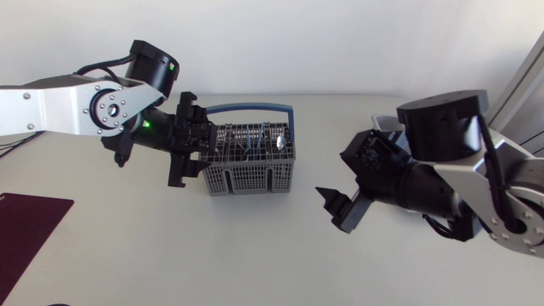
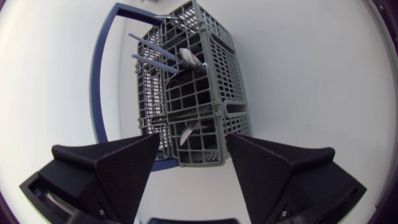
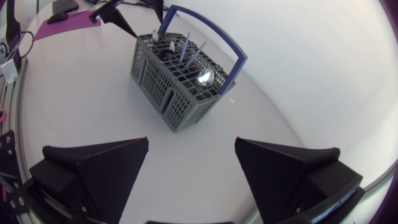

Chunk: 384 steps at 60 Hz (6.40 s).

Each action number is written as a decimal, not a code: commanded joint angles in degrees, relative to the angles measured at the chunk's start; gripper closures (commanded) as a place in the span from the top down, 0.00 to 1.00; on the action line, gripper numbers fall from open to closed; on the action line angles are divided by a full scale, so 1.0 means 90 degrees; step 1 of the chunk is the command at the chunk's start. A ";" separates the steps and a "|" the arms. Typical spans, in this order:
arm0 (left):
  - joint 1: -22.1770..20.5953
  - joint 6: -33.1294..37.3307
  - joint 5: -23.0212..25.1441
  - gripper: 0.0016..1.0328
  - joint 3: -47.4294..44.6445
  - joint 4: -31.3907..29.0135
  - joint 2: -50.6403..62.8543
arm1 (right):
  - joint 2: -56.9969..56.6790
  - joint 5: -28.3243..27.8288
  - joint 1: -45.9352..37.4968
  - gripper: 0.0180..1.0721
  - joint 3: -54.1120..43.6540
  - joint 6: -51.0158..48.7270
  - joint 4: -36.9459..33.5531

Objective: Transfer all utensils from the basket to the drawer tray.

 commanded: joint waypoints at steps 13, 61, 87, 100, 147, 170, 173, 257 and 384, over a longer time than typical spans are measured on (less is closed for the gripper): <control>0.0066 0.0773 -0.0054 0.56 0.0760 0.0018 0.0737 | 0.1034 -0.0283 0.0338 0.95 0.0673 0.0777 0.0475; 0.0311 0.1251 0.0386 0.23 0.0555 0.0037 0.1030 | 0.2059 -0.0420 0.0553 0.95 0.1044 0.0747 0.0855; 0.0320 0.1163 0.0513 0.03 0.0154 0.0379 0.0893 | 0.2089 -0.0410 0.0670 0.95 0.1025 0.0747 0.0855; 0.0418 0.1046 0.0659 0.03 0.0086 0.0457 0.0571 | 0.2079 -0.0390 0.0729 0.95 0.1034 0.0747 0.0855; 0.0545 -0.0331 0.1255 0.03 -0.0539 0.0662 -0.1734 | 0.1571 -0.0205 0.1002 0.95 0.0820 0.0747 0.0797; 0.0291 -0.4432 0.1226 0.03 0.0027 -0.0402 -0.2242 | 0.0721 -0.0097 0.1032 0.95 0.0468 0.0747 0.0787; 0.0223 -0.4940 0.1235 0.03 0.0115 -0.0588 -0.2154 | 0.0653 -0.0058 0.1042 0.95 0.0439 0.0747 0.0787; -0.1135 -0.9413 0.2525 0.03 0.0974 -0.1633 -0.0865 | 0.1210 0.1690 0.2204 0.18 -0.0089 -0.0561 0.2877; -0.1203 -0.8104 -0.0063 0.86 -0.0031 -0.0725 -0.1236 | 0.3182 -0.4180 -0.7679 0.06 0.1493 -0.7729 -0.2064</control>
